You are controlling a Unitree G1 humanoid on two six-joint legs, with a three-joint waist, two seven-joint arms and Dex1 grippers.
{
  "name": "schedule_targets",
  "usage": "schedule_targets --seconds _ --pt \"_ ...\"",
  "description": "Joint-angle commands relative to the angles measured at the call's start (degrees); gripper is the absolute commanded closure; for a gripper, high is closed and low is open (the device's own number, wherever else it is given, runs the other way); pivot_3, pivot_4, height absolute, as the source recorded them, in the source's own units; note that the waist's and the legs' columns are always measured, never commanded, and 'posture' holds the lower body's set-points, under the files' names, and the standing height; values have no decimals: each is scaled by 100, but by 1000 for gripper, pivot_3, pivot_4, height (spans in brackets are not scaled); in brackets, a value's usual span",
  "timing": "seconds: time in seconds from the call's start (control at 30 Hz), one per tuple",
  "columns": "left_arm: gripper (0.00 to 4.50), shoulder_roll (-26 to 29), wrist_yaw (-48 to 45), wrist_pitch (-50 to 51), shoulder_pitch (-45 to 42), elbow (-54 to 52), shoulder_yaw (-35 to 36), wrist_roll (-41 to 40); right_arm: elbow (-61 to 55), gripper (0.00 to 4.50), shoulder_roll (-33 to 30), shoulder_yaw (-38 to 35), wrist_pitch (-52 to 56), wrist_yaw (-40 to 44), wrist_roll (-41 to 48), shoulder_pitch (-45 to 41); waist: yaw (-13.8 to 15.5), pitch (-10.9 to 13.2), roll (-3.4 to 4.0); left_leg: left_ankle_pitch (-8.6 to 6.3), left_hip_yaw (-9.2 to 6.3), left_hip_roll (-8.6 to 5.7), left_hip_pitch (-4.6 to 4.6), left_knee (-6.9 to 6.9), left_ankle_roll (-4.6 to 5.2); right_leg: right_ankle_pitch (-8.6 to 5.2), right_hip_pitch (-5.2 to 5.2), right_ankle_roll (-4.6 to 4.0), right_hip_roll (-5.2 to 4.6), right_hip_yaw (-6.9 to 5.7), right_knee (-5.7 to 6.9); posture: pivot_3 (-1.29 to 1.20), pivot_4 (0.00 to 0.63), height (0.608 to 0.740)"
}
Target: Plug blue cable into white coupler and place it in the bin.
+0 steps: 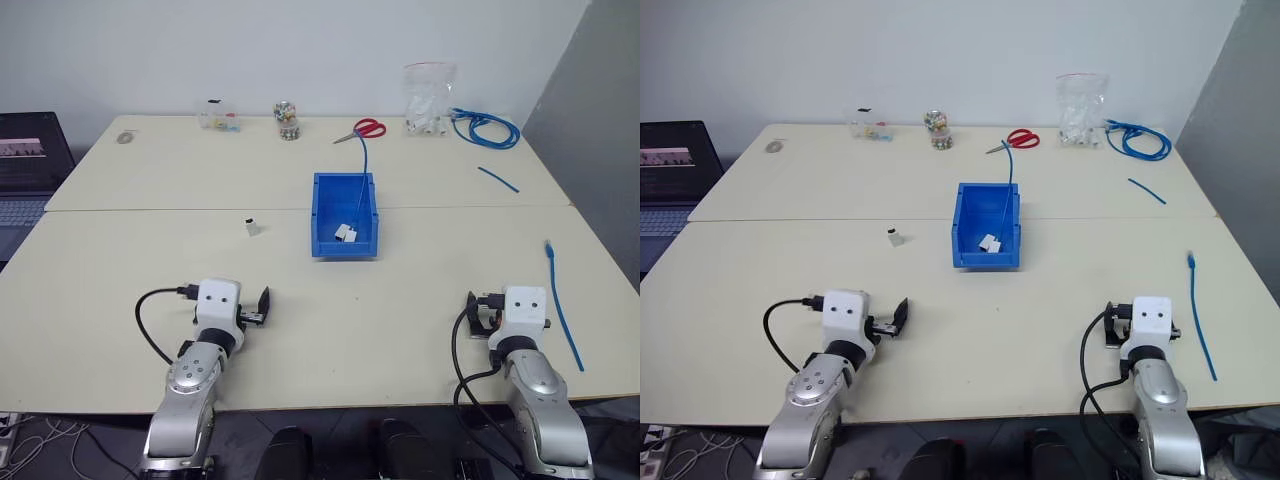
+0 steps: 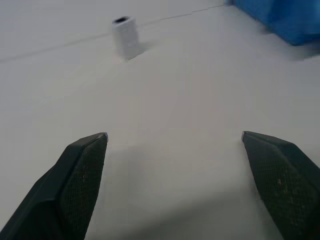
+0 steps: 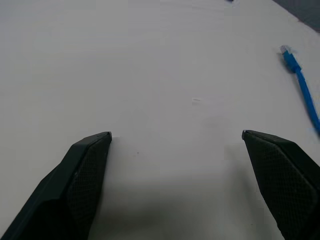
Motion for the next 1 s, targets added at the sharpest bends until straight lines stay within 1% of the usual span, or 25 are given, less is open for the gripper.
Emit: schedule_targets --seconds 0.03,0.13,0.23,0.4,0.5,0.63,0.83,0.9,0.93,1.0 --pt "0 307 -1191 243 -676 -479 -412 -685 -427 49 -311 -487 409 -19 -54 -271 21 1 -1 0 1 -2 0 1 0 0 0 1 -1 -1 0 0 150 740" --pt "0 420 -2090 571 -1658 -317 -831 -1127 -212 49 -615 -929 874 70 138 -651 35 5 -5 0 10 -6 -3 6 0 3 4 6 0 -8 -2 0 150 740" --pt "0 422 -2758 683 -2526 74 -1210 -1294 205 49 -1015 -1145 1154 379 309 -1027 16 10 -8 1 24 -12 -11 10 2 6 2 10 2 -14 -4 0 150 740" --pt "0 212 -3898 209 -3756 1275 -1885 -1193 1534 49 -1683 -1494 1389 1001 754 -1729 -29 10 -6 0 34 -11 -9 1 3 4 2 7 15 -5 -15 0 150 740" --pt "0 55 -4250 -152 -4105 1901 -2068 -1059 2164 49 -1932 -1504 1329 1312 917 -2010 -30 15 -3 0 34 -13 -9 1 4 3 1 3 21 -4 -13 0 150 740" --pt "0 -133 -4630 -607 -4476 2823 -2211 -849 3430 49 -2396 -1396 1039 1920 1056 -2505 -23 19 1 -1 36 -11 -8 6 7 3 1 2 28 0 -8 0 150 740" --pt "0 -295 -4710 -961 -4618 3284 -2133 -671 4613 49 -2603 -1411 873 2261 1241 -3080 -30 19 0 -1 37 -10 -8 7 7 5 1 1 30 3 -9 0 150 740" --pt "0 -338 -4675 -953 -4631 3255 -2104 -647 4896 424 -2639 -1436 941 2400 1366 -3260 -30 20 -1 -1 36 -7 -9 8 7 6 1 1 29 4 -8 0 150 740" --pt "0 -348 -4669 -944 -4635 3242 -2090 -647 4983 521 -2646 -1429 961 2469 1410 -3315 -30 20 -1 -1 36 -5 -8 10 7 6 1 1 28 5 -6 0 150 740" --pt "0 -346 -4660 -964 -4637 3244 -2068 -625 5102 1039 -2670 -1319 888 2566 1390 -3356 -27 20 -1 -1 36 -5 -8 12 7 7 1 4 26 5 -4 0 150 740"
